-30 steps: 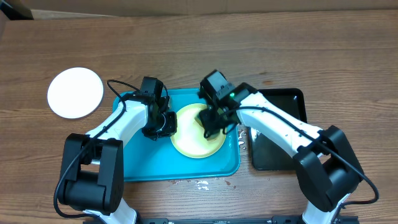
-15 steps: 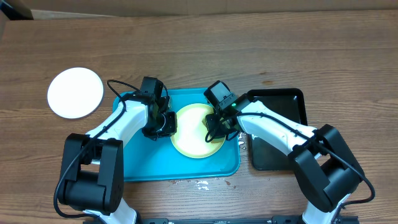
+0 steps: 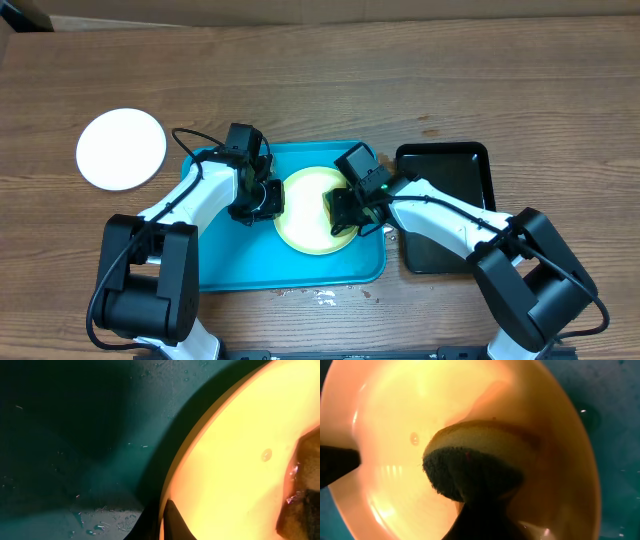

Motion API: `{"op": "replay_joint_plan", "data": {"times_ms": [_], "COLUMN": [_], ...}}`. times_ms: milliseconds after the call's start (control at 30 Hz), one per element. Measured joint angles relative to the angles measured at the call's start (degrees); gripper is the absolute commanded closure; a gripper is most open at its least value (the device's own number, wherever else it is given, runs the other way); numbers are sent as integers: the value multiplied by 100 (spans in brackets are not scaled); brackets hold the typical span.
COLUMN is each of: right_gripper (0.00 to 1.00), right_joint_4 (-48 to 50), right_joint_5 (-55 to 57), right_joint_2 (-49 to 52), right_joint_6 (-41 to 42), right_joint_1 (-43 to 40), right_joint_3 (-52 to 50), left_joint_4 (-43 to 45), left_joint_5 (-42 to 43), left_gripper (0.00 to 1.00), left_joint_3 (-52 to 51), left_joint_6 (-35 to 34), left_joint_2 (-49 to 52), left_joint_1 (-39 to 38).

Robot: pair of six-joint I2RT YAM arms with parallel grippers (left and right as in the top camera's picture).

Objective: Clean dirty plates on tray and stack at the side
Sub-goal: 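Scrub the yellow plate with the sponge in the right gripper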

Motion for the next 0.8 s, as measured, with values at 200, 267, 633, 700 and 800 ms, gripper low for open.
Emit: {"op": "replay_joint_plan", "data": {"times_ms": [200, 267, 633, 700, 800], "right_gripper": [96, 96, 96, 96, 96], "right_joint_4": [619, 898, 977, 968, 968], "right_joint_5": [-146, -203, -354, -356, -354], "right_joint_2": [22, 57, -57, -85, -87], "right_joint_6": [214, 238, 249, 249, 286], "right_joint_1": [310, 442, 151, 151, 162], "right_joint_3": [-118, -136, 2, 2, 2], "left_joint_4": [-2, -2, -2, -4, -2], "left_joint_5": [2, 2, 4, 4, 4], "left_gripper": [96, 96, 96, 96, 96], "left_joint_3": [0, 0, 0, 0, 0], "left_joint_6": [0, 0, 0, 0, 0], "left_joint_2": [-2, 0, 0, 0, 0], "left_joint_1": [0, 0, 0, 0, 0]}}
